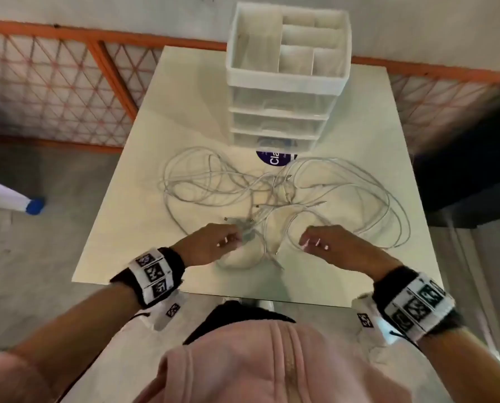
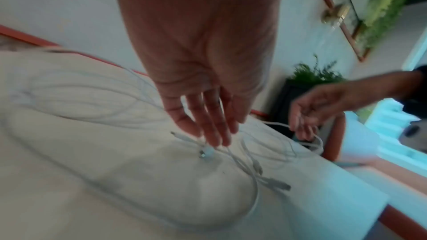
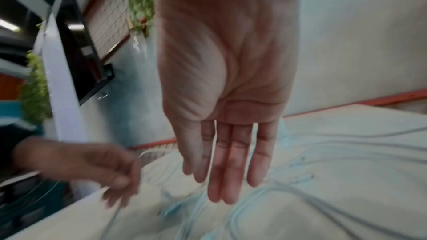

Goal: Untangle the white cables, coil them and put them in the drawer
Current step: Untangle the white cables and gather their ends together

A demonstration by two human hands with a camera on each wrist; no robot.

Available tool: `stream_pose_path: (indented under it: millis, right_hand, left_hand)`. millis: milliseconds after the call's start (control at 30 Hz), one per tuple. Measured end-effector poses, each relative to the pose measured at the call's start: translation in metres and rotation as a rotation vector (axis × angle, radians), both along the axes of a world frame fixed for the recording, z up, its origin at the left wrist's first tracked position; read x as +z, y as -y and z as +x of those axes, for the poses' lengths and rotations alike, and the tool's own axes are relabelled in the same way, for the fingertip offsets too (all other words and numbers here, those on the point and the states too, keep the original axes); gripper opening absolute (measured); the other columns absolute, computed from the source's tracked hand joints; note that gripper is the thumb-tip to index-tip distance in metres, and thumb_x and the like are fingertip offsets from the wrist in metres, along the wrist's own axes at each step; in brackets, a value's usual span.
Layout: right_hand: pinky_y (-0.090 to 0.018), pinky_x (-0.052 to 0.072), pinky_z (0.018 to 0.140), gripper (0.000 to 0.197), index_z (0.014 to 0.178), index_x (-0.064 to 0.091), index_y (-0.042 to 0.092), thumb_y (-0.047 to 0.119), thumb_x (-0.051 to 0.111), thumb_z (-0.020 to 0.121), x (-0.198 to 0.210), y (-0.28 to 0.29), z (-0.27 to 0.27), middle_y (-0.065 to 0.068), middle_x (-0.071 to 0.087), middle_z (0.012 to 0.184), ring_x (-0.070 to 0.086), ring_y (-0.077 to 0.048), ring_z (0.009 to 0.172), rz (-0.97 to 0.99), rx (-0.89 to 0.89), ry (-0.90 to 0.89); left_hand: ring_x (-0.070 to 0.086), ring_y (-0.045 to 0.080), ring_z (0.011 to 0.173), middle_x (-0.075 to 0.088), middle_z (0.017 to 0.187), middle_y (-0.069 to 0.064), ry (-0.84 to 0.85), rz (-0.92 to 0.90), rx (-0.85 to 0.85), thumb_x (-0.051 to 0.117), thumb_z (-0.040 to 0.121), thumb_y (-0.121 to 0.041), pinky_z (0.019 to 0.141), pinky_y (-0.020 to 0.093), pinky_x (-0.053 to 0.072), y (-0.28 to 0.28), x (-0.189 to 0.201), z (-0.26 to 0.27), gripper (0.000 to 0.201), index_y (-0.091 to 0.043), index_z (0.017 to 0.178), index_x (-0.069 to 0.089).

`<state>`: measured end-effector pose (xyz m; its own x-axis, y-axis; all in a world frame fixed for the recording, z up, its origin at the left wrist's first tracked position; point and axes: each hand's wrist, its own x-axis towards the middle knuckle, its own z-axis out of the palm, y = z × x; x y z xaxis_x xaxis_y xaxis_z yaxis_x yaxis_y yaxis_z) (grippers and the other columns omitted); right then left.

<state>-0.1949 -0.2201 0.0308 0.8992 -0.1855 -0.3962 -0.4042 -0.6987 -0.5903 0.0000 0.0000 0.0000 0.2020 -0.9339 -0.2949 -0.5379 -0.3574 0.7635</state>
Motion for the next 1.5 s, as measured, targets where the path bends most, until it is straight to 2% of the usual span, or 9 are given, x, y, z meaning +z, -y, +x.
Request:
stream_pose_path:
  millis: [400,633,733,900,1033,1133,1233,1333,1500]
  right_hand:
    - [-0.036,0.045,0.084,0.032,0.109,0.057,0.004,0.015,0.066,0.080,-0.052,-0.054,0.039,-0.016,0.064,0.110,0.060,-0.034,0.104,-0.250,0.058,-0.188]
    - [-0.009,0.041,0.056,0.010,0.081,0.071,0.007,0.009,0.076,0.072,0.014,-0.018,0.053,0.011,0.060,0.061,0.057,0.007,0.053,0.091,-0.104,0.038]
    - [-0.007,0.044,0.063,0.026,0.088,0.069,0.016,0.026,0.082,0.068,0.042,0.001,0.055,0.013,0.064,0.072,0.060,0.005,0.065,0.206,-0.174,0.114]
    - [-0.005,0.035,0.088,0.052,0.115,0.057,0.028,0.028,0.082,0.069,0.039,0.003,0.072,0.014,0.055,0.112,0.049,-0.002,0.107,0.177,-0.080,0.172]
    - [-0.013,0.043,0.077,0.011,0.088,0.063,0.015,0.026,0.064,0.088,0.023,-0.003,0.086,0.002,0.067,0.080,0.061,-0.002,0.076,0.255,-0.059,0.163]
    - [-0.019,0.044,0.064,0.017,0.074,0.058,0.013,0.019,0.062,0.090,0.009,0.027,0.062,0.002,0.063,0.063,0.057,-0.001,0.053,0.291,-0.119,0.014]
    - [-0.024,0.044,0.063,0.033,0.070,0.059,0.002,0.032,0.072,0.077,0.007,0.060,0.033,-0.011,0.062,0.063,0.059,-0.008,0.055,0.235,-0.217,-0.002]
    - [-0.026,0.045,0.068,0.017,0.072,0.065,0.017,0.026,0.063,0.086,0.021,0.066,0.028,-0.005,0.057,0.066,0.054,-0.007,0.058,0.167,-0.208,0.071]
    - [-0.011,0.044,0.065,0.017,0.086,0.070,0.010,0.014,0.055,0.093,0.066,0.025,0.067,0.008,0.060,0.067,0.055,-0.004,0.065,0.058,-0.004,0.269]
  left_hand:
    - [0.047,0.027,0.105,0.048,0.113,0.014,0.181,0.033,-0.110,0.074,0.078,-0.034,0.088,0.042,0.042,0.051,-0.054,-0.036,0.052,-0.002,0.113,0.054]
    - [0.037,0.003,0.081,0.043,0.088,-0.003,0.125,-0.309,0.099,0.069,0.084,-0.024,0.074,0.025,0.039,0.053,-0.045,-0.033,0.015,-0.011,0.091,0.072]
    - [0.034,0.003,0.087,0.050,0.092,-0.003,0.230,-0.446,0.212,0.062,0.083,-0.040,0.079,0.015,0.036,0.059,-0.019,-0.026,0.031,-0.013,0.089,0.075]
    - [0.057,0.008,0.079,0.060,0.083,-0.004,0.037,-0.672,0.366,0.059,0.092,-0.017,0.077,0.015,0.043,0.072,0.059,-0.013,0.015,-0.008,0.086,0.069]
    - [0.066,0.017,0.066,0.059,0.064,-0.008,-0.095,-0.780,0.457,0.036,0.102,-0.022,0.070,0.033,0.053,0.080,0.111,-0.003,0.021,-0.028,0.082,0.042]
    - [0.040,0.012,0.044,0.037,0.057,-0.006,-0.078,-0.860,0.605,0.029,0.103,-0.021,0.053,0.038,0.053,0.066,0.120,0.023,0.021,-0.024,0.083,0.037]
    - [0.028,0.010,0.044,0.031,0.057,-0.003,0.101,-0.784,0.707,0.030,0.103,-0.024,0.045,0.032,0.037,0.044,0.105,0.051,0.020,-0.014,0.087,0.038]
    - [0.035,0.007,0.046,0.041,0.058,0.005,0.219,-0.633,0.582,0.037,0.102,-0.022,0.049,0.019,0.031,0.033,0.087,0.050,0.018,-0.012,0.088,0.042]
    - [0.040,0.009,0.057,0.046,0.062,0.009,-0.034,-0.421,0.340,0.056,0.091,-0.039,0.057,0.023,0.033,0.061,0.070,0.010,0.021,-0.022,0.104,0.057]
